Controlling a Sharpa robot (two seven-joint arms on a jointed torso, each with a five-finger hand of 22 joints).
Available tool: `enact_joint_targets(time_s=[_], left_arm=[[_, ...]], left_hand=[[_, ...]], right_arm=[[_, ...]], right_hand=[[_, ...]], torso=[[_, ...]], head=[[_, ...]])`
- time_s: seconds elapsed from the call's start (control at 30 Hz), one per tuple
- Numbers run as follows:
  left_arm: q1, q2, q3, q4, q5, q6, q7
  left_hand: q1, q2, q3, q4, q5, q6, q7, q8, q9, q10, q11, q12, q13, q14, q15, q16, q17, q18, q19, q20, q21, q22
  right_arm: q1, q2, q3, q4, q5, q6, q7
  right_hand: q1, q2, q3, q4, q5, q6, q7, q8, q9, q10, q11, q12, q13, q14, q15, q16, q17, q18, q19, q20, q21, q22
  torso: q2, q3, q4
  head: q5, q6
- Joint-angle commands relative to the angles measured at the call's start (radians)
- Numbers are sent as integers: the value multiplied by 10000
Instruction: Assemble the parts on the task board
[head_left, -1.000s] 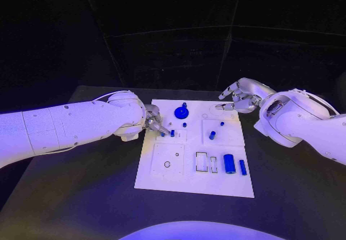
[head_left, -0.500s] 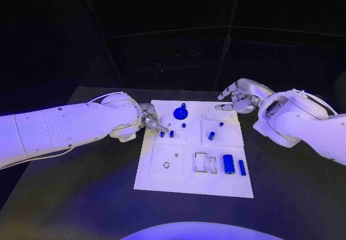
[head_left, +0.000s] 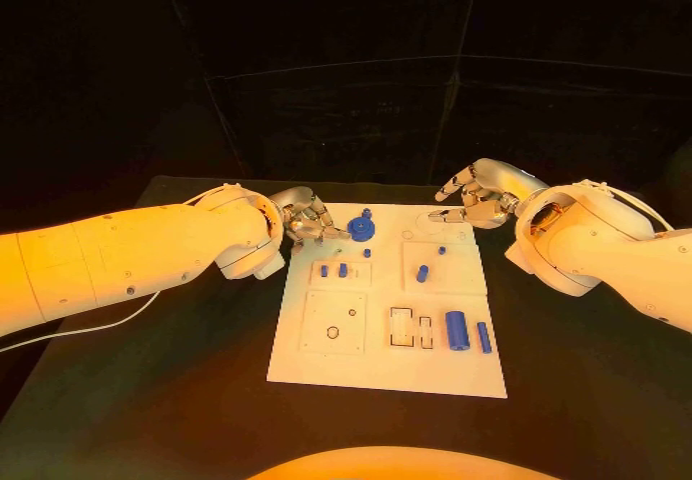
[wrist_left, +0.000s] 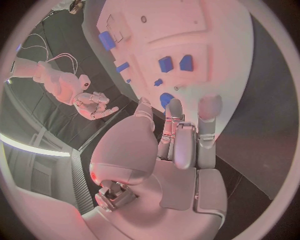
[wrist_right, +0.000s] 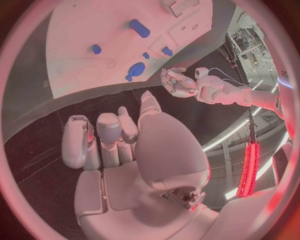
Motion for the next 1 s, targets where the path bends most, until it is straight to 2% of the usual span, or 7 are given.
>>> enact_joint_targets(time_s=[0.03, 0.17, 0.33, 0.53, 0.63, 0.73, 1.0], left_arm=[[8, 244, -3, -149, 586, -1040, 2548], [-26, 598, -90, -460, -154, -1003, 3467], [-107, 1098, -191, -1030, -1775, -769, 3868], [-251, 1623, -239, -1631, -3412, -276, 3964], [-305, 1819, -246, -1819, -4094, 129, 3837], [-330, 1942, -249, -1949, -4502, 422, 3638], [-356, 2096, -249, -2103, -4982, 955, 3066]], left_hand=[[1542, 226, 470, -725, 40, -33, 232, -466, -502, -1079, 211, -843, -585, -1239, 185, -1884, -1863, 274, -1010, 213, -1730, -1550], [2889, 314, 1001, -1418, 30, 116, 421, -1224, -1271, -1475, 431, -2138, -1726, -2038, 393, -3028, -3102, 330, -1205, 390, -2339, -1940], [3134, 61, 1214, -1665, 30, 519, 411, -1860, -2016, -1201, 506, -3019, -2773, -2056, 437, -3169, -3447, 339, -1024, 481, -2628, -2171], [3020, -254, 1324, -1740, 28, 729, 424, -2243, -2478, -1233, 571, -3618, -3464, -1491, 478, -2428, -2881, 341, -656, 498, -2593, -2195], [2911, -408, 1526, -1781, 19, 927, 385, -2474, -2781, -1111, 575, -3925, -3908, -862, 450, -1505, -2052, 335, -266, 488, -2384, -2089], [2793, -528, 1708, -1801, 15, 1096, 342, -2641, -2999, -1047, 558, -4130, -4221, -348, 427, -697, -1241, 201, 254, 469, -1549, -1292], [2544, -729, 2046, -1818, 18, 1297, 397, -2911, -3332, -1059, 601, -4393, -4676, 35, 454, -31, -626, -8, 841, 486, -303, -17]], right_arm=[[19, 6, 6, -7, -78, -109, 81], [19, 37, 6, -38, -79, -103, 87], [19, 90, 6, -57, -79, -86, 102], [18, 154, 5, -75, -79, -60, 122], [18, 178, 5, -77, -79, -48, 131], [18, 188, 5, -79, -79, -41, 135], [18, 182, 5, -77, -79, -32, 141]], right_hand=[[-13, 121, -3, 81, 52, -26, 4, 44, -9, -60, 15, -55, -15, -65, -16, -68, -32, 147, -68, -18, -45, -26], [0, 129, -6, 83, 63, -30, 5, 46, -10, -68, 16, -62, -22, -75, -15, -94, -70, 152, -86, -17, -62, -50], [38, 144, -14, 84, 85, -39, 5, 55, -12, -143, 16, -154, -116, -108, -15, -183, -207, 173, -154, -17, -122, -143], [74, 161, -28, 92, 98, -56, 9, 61, -16, -210, 18, -232, -192, -149, -13, -289, -358, 198, -232, -16, -194, -249], [81, 166, -33, 95, 101, -62, 10, 62, -17, -222, 20, -246, -205, -156, -13, -310, -384, 202, -245, -16, -207, -267], [81, 166, -33, 95, 101, -62, 10, 62, -17, -222, 20, -246, -205, -156, -13, -310, -384, 202, -245, -16, -207, -267], [81, 166, -33, 95, 101, -62, 10, 62, -17, -222, 20, -246, -205, -156, -13, -310, -384, 202, -245, -16, -207, -267]], torso=[[6, -3, 5], [12, -8, -19], [9, 1, -23], [17, -14, -20], [11, -11, -29], [9, -4, -23], [7, -5, -14]], head=[[-14, 37], [-32, 76], [-46, 104], [-151, 129], [-165, 131], [-187, 135], [-243, 127]])
